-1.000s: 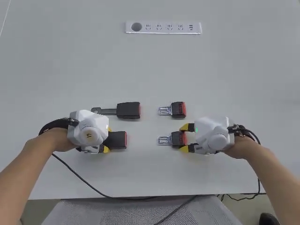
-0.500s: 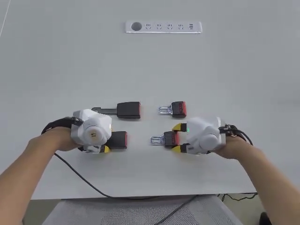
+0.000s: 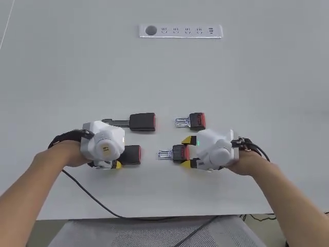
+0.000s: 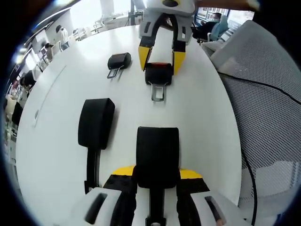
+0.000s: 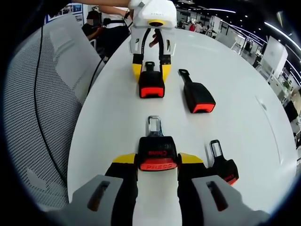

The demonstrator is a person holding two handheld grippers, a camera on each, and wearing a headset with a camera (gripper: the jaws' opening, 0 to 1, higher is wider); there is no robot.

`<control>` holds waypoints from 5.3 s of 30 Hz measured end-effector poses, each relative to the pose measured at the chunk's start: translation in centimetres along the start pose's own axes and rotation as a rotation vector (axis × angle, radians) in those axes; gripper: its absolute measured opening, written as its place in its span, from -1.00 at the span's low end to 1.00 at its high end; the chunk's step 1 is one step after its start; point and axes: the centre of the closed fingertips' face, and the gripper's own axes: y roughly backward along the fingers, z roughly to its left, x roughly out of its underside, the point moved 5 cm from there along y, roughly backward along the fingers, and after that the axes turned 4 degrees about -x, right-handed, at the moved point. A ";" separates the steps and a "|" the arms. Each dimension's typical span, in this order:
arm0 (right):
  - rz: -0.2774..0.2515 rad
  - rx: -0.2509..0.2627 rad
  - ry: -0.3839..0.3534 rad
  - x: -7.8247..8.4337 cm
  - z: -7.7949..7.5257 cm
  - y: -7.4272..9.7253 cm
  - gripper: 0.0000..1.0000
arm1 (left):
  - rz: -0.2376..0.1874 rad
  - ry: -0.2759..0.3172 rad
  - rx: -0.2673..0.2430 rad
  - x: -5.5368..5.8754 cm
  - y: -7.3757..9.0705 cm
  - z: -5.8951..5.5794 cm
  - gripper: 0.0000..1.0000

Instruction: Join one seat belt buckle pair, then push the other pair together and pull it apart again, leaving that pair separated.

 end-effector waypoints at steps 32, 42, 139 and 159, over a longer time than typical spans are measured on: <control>-0.046 -0.022 0.009 -2.9 0.1 -3.1 -0.40 | 0.011 0.002 0.002 0.0 -0.1 -0.1 -0.35; -0.050 -0.020 0.017 -3.6 0.0 -3.5 -0.40 | 0.011 0.000 0.002 -0.1 0.1 -0.2 -0.35; -0.076 0.004 0.037 -5.2 0.4 -4.9 -0.44 | 0.015 -0.029 0.007 -0.3 -0.1 -0.2 -0.37; -0.082 -0.005 0.034 -5.0 0.2 -4.7 -0.37 | 0.017 -0.036 0.004 -0.6 0.2 -0.3 -0.33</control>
